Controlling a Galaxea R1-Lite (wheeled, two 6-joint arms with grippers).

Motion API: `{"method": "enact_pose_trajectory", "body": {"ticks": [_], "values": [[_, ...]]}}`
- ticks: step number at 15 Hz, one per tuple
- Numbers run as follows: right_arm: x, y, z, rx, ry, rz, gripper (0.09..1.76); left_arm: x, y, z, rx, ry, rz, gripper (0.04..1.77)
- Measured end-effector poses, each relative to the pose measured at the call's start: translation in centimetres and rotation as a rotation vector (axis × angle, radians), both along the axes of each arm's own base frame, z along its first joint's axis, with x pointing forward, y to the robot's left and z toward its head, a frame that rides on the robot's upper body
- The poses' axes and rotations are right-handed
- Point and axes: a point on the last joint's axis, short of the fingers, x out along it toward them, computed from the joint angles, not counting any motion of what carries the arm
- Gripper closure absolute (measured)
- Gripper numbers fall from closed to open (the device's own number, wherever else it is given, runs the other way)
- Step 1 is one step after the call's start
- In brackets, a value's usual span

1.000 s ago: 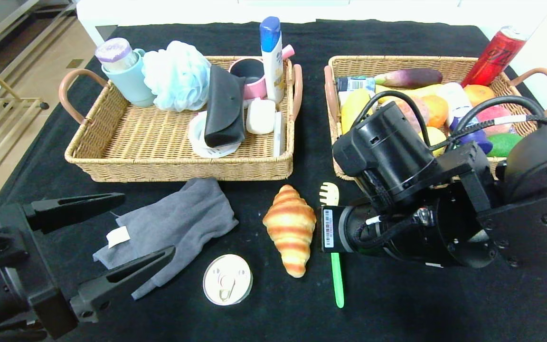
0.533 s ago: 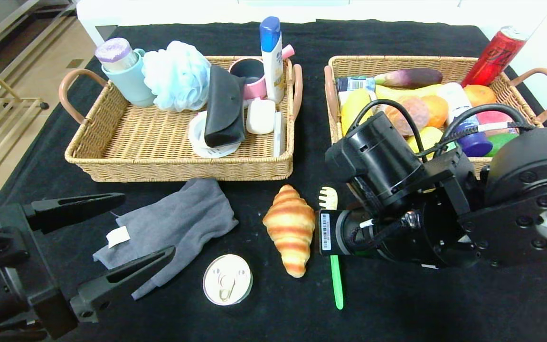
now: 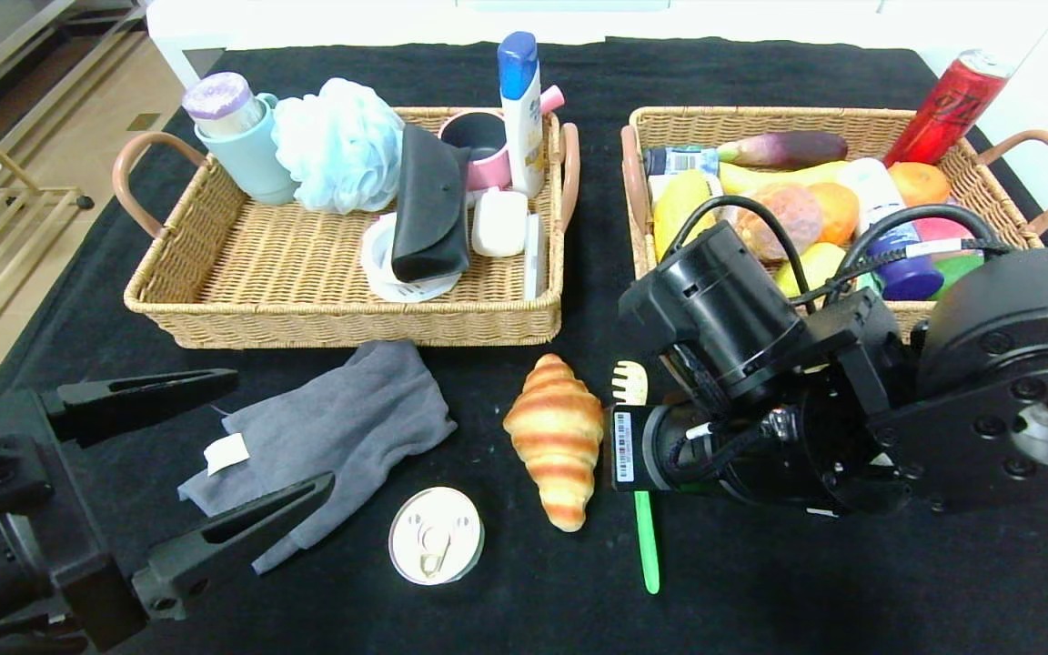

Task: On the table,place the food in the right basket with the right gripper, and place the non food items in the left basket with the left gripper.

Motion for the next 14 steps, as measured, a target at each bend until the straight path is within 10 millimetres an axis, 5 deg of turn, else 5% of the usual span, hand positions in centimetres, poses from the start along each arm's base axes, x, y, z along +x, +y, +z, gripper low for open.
{"method": "enact_pose_trajectory", "body": {"ticks": [4, 9, 14], "values": [[0.11, 0.1, -0.25, -0.012, -0.001, -0.008, 1.71, 0.0, 0.0, 0.0, 0.0, 0.0, 0.0, 0.09], [0.14, 0.15, -0.45, -0.021, 0.003, -0.006, 1.03, -0.04, 0.02, 0.04, -0.002, -0.004, 0.0, 0.09], [-0.34, -0.01, 0.26, -0.029, -0.027, 0.0, 0.6, -0.03, 0.02, -0.04, 0.001, 0.002, 0.001, 0.09]]}}
